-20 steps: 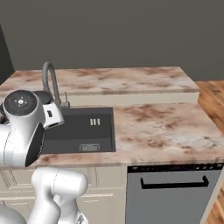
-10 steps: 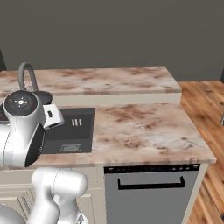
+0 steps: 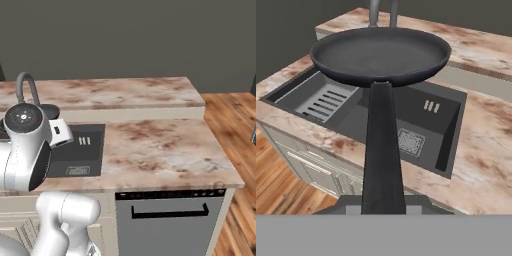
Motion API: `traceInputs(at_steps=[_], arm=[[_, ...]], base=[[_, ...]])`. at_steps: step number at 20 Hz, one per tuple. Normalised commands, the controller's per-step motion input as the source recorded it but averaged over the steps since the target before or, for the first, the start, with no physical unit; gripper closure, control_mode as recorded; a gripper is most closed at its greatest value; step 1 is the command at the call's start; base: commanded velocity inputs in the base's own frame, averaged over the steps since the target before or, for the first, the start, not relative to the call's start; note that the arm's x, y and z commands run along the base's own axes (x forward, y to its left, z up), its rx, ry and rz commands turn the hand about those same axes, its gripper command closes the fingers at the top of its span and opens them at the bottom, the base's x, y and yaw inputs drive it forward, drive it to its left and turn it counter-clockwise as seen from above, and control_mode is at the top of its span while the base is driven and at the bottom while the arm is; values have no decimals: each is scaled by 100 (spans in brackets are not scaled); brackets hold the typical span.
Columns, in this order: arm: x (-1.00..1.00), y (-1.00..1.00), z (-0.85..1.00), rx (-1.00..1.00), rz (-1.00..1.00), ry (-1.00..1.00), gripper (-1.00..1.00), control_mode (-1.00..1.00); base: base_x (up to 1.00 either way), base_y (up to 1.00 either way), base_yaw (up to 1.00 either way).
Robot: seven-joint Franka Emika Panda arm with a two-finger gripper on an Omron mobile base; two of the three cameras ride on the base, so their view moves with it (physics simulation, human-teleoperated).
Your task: Move the pot and pan from the stove into the sink.
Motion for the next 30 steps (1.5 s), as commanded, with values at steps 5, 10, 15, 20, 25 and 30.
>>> traceInputs(at_steps=[5,10,15,20,25,30], arm=[[0,0,0,0,0,0,100,100],[2,0,0,0,0,0,100,-100],[28,-1,-1,0,0,7,100,-100],[26,-1,-7,-5,2,21,100,-100],[4,0,-9,-7,1,7,100,-100],[3,5,-12,-4,0,2,100,-100]], base=[[24,0,-2],[0,0,0],[0,0,0],[0,0,0],[0,0,0],[0,0,0]])
